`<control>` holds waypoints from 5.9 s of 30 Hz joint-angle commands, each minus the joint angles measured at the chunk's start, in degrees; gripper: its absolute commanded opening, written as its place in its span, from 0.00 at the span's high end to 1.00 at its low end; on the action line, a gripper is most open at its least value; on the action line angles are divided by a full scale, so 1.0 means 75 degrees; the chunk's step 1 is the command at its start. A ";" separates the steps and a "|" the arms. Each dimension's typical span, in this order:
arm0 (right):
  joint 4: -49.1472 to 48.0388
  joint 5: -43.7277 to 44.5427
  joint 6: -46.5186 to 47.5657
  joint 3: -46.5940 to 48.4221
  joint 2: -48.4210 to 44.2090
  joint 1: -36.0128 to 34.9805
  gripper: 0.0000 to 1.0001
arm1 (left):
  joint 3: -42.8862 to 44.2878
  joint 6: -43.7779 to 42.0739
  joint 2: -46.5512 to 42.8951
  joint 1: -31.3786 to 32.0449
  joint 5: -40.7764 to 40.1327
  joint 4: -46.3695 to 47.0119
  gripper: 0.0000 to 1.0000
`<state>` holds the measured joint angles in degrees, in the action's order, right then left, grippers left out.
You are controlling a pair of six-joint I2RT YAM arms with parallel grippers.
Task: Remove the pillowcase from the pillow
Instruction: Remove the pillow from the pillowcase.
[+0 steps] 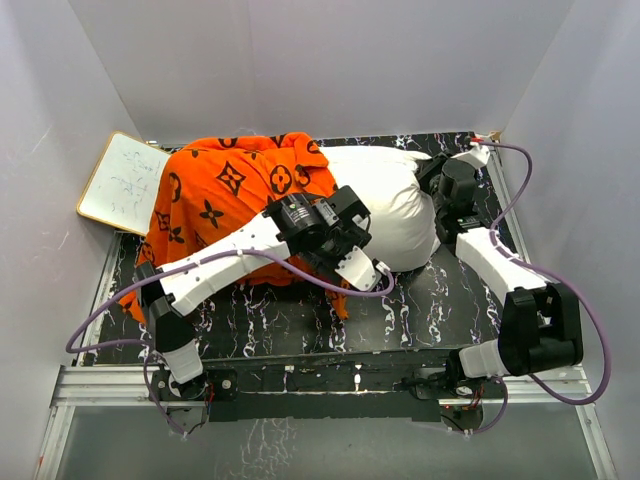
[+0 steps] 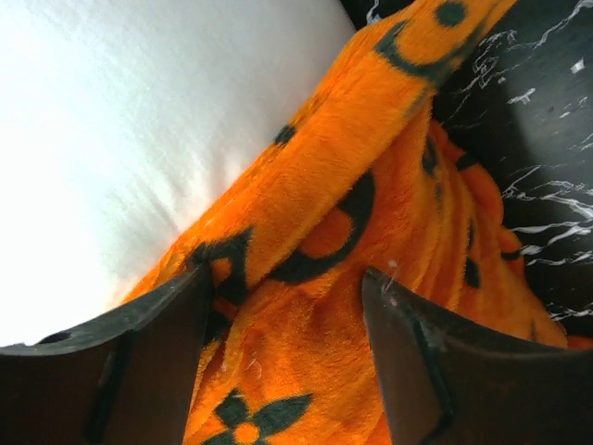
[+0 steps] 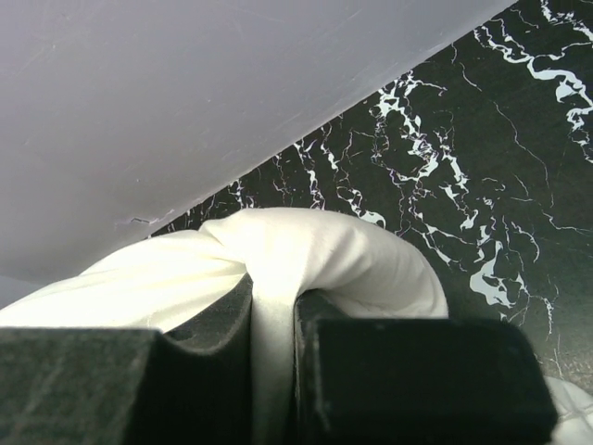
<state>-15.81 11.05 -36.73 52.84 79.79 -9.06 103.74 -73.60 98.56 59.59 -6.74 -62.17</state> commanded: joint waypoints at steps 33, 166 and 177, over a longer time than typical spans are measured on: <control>0.1309 -0.0522 0.0420 0.0944 0.1296 0.1799 0.92 | -0.1489 0.2034 -0.2489 -0.7199 0.1959 0.0617 0.03; 0.0232 0.1915 -0.0258 -0.1176 -0.0015 0.3213 0.91 | -0.0252 0.0065 -0.2935 -1.4646 0.2818 0.4916 1.00; 0.0383 0.1688 -0.0780 -0.1271 0.0144 0.3493 0.91 | 0.0504 0.0770 -0.2158 -1.6087 0.4143 0.4566 1.00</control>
<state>-13.52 4.75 -44.38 43.55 80.12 10.63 101.12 -67.05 82.89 -57.21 32.05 -45.67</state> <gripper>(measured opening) 0.131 0.015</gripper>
